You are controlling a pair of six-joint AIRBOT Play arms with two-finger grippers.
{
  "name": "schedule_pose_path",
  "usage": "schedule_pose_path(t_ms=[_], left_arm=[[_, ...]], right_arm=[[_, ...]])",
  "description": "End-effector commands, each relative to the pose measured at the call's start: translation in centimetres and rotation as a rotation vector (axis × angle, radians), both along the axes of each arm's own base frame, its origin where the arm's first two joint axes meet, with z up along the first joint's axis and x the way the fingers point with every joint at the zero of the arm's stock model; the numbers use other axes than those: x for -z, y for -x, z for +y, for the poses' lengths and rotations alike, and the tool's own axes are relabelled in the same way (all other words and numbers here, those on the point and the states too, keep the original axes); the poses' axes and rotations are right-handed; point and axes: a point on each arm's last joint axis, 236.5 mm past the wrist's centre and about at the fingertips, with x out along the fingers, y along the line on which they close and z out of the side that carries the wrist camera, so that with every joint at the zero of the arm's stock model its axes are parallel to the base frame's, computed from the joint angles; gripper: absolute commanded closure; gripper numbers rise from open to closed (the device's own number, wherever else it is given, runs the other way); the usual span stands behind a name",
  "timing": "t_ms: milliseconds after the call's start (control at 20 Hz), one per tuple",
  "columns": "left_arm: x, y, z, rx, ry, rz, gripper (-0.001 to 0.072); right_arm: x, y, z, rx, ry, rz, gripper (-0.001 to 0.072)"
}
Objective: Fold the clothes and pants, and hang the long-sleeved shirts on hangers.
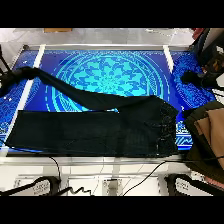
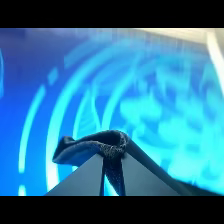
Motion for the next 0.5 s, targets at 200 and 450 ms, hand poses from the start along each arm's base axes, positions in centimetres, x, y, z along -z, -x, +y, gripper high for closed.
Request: schedule_pose_path(t_ms=[200,450], left_arm=[[-7.6,-2.1,4.4,-0.244,0.199,-0.24,0.0669],[-8.2,-1.1,6.9,-0.231,-0.007,-0.172,0.067]], right_arm=[[7.8,4.8,-0.7,-0.106,-0.038,0.348,0.0221],[12.9,8.0,0.6,-0.199,-0.104,0.582,0.0221]])
